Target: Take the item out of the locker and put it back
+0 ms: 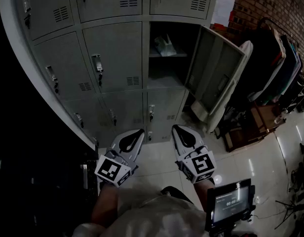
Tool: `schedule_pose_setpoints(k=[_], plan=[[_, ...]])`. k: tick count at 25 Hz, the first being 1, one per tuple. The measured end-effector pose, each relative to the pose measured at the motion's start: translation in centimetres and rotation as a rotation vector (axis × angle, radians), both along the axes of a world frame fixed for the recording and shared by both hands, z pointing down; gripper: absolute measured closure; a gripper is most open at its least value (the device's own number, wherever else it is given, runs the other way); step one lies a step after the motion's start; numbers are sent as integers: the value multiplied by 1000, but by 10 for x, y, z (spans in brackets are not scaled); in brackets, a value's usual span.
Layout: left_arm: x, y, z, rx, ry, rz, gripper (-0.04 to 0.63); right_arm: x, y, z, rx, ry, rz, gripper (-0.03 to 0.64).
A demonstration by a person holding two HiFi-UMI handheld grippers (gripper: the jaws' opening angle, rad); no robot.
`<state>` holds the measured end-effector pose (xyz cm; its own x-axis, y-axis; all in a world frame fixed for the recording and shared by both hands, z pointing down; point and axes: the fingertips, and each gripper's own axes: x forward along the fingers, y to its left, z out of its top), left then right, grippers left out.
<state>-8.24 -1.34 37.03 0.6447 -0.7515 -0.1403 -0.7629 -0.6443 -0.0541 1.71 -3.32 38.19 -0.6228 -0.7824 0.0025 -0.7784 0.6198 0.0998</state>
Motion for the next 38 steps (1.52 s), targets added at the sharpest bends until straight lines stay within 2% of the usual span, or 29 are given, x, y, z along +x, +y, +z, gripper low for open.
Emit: schedule_pose_setpoints(k=[5, 10, 20, 24, 32, 36, 37, 38], plan=[[-6, -21, 6, -9, -7, 3, 589, -7, -24, 6, -11, 4, -3, 615], [-7, -64, 13, -7, -1, -11, 589, -10, -69, 15, -19, 4, -19, 615], [9, -204, -17, 57, -15, -56, 589, 3, -217, -17, 43, 2, -74, 615], [14, -251, -19, 52, -1, -64, 589, 11, -268, -18, 37, 17, -72, 615], [24, -294, -15, 37, -46, -4, 589, 3, -308, -12, 4, 13, -67, 615], [21, -305, -18, 42, -43, 18, 589, -3, -329, -30, 32, 12, -40, 615], [20, -308, -20, 41, -33, 22, 589, -5, -337, -37, 38, 10, -34, 591], [19, -311, -20, 40, -25, 27, 589, -9, -346, -44, 45, 7, -31, 535]])
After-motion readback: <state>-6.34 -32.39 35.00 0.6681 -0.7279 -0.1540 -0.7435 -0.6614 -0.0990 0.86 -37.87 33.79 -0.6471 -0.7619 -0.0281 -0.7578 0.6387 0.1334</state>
